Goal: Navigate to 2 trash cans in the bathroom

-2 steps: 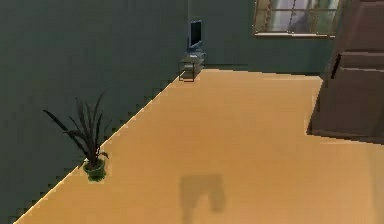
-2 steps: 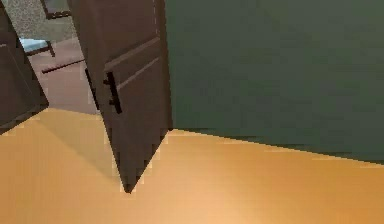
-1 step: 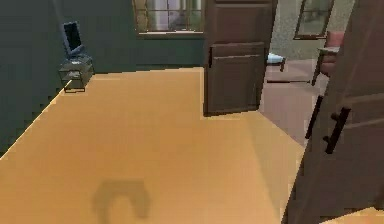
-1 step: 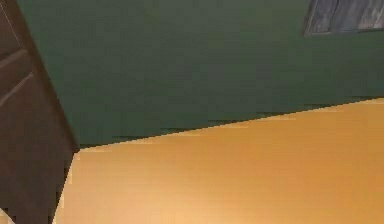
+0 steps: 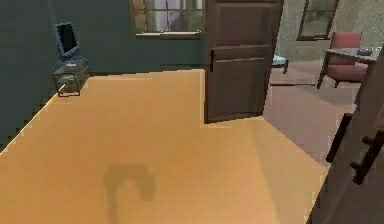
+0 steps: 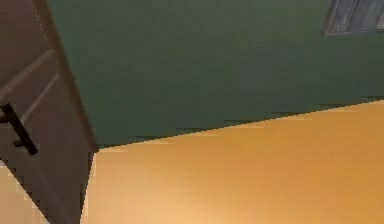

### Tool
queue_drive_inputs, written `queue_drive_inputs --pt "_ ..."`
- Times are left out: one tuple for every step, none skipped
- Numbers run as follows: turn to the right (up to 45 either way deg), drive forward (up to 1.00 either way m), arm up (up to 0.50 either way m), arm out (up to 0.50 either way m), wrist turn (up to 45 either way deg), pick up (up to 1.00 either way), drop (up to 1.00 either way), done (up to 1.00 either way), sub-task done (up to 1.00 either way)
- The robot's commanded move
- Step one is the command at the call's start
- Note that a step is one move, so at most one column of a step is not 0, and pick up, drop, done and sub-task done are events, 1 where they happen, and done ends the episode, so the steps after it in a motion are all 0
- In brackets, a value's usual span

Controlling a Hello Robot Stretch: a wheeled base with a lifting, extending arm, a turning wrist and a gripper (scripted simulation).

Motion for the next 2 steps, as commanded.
queue_drive_inputs --pt "6.0 0.00 0.00 0.00 0.0 0.00 0.00 0.00 0.00" --pt "0.0 1.00 0.00 0.00 0.0 0.00 0.00 0.00 0.00"
